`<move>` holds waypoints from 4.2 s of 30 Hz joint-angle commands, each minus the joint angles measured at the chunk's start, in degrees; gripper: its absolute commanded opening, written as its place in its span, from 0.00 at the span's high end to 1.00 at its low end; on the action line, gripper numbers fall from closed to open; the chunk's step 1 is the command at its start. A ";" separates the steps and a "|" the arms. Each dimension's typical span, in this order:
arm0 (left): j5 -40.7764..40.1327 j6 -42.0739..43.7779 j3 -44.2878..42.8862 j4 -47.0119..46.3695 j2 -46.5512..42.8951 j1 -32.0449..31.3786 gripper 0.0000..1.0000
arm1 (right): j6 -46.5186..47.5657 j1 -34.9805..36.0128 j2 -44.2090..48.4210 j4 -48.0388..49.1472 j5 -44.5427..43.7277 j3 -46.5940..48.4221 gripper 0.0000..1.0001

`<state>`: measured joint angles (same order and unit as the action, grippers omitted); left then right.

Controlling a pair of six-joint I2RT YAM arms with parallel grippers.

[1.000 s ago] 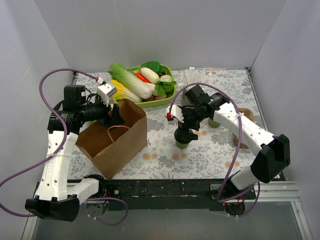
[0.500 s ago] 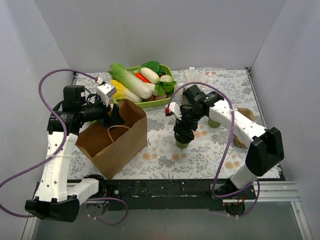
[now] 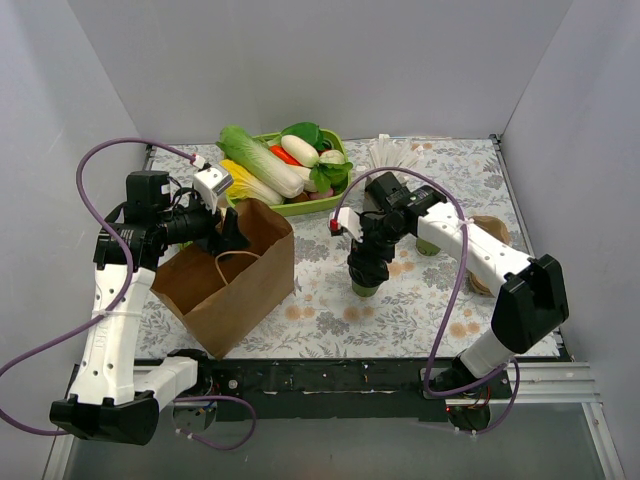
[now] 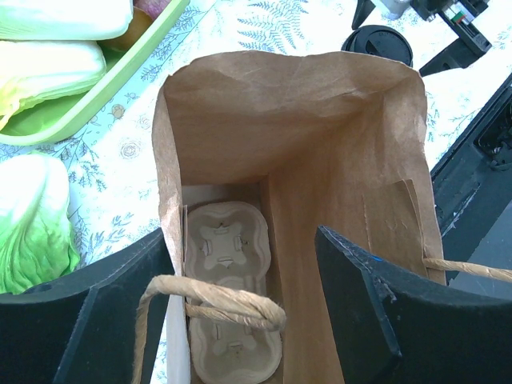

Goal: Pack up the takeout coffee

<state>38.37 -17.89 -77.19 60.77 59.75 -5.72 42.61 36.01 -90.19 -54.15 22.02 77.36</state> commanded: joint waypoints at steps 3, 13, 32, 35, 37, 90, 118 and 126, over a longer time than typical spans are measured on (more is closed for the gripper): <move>0.39 0.57 0.02 -0.74 -0.42 0.18 0.31 | 5.55 0.03 4.15 3.00 0.13 -2.04 0.02; 0.57 0.58 -0.60 -1.01 0.63 0.18 0.31 | 6.26 0.03 2.92 2.64 0.13 -2.48 0.04; 0.57 0.75 0.20 -1.27 0.90 0.18 0.31 | 8.28 0.03 1.95 1.68 1.45 -3.44 0.07; 0.57 0.84 0.28 -1.36 1.25 0.18 0.31 | 8.72 0.02 1.95 1.15 1.97 -3.36 0.05; 0.65 0.84 0.37 -1.36 1.25 0.18 0.31 | 8.72 0.03 2.04 0.98 2.41 -3.36 0.04; -33.54 4.09 -14.24 18.42 -2.62 0.18 0.02 | 2.92 -1.20 2.30 3.61 0.39 -0.63 0.45; -9.37 26.33 -24.49 12.71 14.34 -0.08 1.00 | -1.12 -4.81 10.56 0.01 -2.68 3.14 0.50; -4.80 24.49 -27.85 7.53 18.57 -1.05 1.00 | -3.23 -5.07 11.44 -1.48 -3.48 7.36 0.51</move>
<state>28.25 7.07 -103.77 72.29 79.53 -5.85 41.41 31.44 -81.10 -54.15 18.85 81.03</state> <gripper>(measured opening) 0.012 0.827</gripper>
